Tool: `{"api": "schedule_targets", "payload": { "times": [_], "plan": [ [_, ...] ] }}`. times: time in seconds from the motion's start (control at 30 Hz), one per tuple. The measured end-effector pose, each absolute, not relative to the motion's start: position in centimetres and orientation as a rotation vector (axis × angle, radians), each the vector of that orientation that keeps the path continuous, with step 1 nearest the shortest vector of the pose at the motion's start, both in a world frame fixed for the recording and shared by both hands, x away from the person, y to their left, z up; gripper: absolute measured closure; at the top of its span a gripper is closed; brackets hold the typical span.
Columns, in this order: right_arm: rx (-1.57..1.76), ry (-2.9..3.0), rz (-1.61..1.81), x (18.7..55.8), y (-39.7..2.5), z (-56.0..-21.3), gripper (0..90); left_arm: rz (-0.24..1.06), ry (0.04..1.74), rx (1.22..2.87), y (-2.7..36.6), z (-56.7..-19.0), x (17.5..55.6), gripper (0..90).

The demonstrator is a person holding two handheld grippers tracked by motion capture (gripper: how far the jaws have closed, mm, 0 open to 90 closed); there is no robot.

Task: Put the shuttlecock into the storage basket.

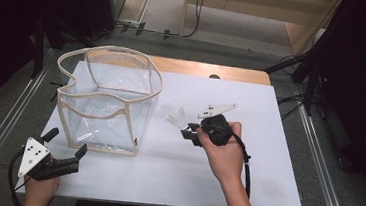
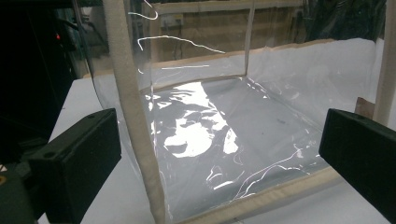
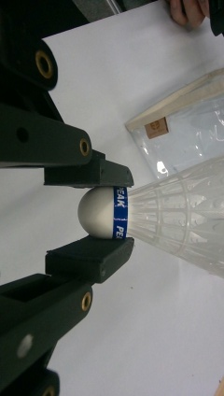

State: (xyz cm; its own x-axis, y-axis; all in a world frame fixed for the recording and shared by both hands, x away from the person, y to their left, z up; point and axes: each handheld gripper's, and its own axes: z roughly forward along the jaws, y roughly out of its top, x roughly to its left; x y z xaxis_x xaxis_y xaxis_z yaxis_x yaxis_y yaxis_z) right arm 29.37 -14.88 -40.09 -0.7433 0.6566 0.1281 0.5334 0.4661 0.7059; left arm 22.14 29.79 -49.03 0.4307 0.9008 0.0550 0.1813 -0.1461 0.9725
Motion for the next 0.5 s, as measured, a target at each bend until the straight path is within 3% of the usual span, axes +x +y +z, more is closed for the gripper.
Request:
{"api": "schedule_targets", "payload": {
  "times": [0.5],
  "plan": [
    [1.057,2.529,1.193,30.0,-15.7,-37.9,63.3,0.835,0.967,1.611,29.8,-49.0,22.2,0.0]
  ]
}}
